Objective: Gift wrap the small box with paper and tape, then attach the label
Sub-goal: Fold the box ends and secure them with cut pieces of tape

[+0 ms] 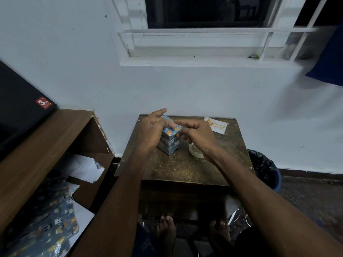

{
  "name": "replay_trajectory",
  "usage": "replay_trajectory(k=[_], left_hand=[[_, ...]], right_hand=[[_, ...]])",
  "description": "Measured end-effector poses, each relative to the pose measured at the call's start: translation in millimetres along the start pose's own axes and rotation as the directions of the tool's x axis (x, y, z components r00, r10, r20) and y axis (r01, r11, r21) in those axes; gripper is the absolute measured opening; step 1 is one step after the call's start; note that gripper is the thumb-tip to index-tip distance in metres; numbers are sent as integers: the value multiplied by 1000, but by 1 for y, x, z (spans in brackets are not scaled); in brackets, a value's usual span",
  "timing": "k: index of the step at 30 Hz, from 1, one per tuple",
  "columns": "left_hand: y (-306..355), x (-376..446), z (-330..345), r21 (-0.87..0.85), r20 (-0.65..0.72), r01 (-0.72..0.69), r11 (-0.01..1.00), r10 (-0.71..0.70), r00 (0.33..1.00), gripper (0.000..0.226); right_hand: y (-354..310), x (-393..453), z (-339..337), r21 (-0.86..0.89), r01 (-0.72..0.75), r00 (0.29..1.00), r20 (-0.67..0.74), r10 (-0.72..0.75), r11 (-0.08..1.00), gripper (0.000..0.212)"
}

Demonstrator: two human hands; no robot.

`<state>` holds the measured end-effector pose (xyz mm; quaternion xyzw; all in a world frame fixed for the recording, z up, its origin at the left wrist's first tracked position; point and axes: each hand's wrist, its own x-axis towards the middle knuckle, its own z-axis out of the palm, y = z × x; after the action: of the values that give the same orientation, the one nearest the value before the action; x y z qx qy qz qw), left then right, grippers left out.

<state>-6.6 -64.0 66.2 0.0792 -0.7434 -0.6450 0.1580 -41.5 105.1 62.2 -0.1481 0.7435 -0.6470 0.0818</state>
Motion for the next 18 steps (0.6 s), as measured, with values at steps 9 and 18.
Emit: replay_trajectory(k=[9,18], left_hand=[[-1,1,-1,54,-8,17,998,-17,1000,37],[7,-3,-3,4,-23,27,1000,-27,999,23]], right_hand=[[5,1,2,-30,57,998,15,-57,998,41],[8,0,5,3,133,989,-66,-132,991,4]])
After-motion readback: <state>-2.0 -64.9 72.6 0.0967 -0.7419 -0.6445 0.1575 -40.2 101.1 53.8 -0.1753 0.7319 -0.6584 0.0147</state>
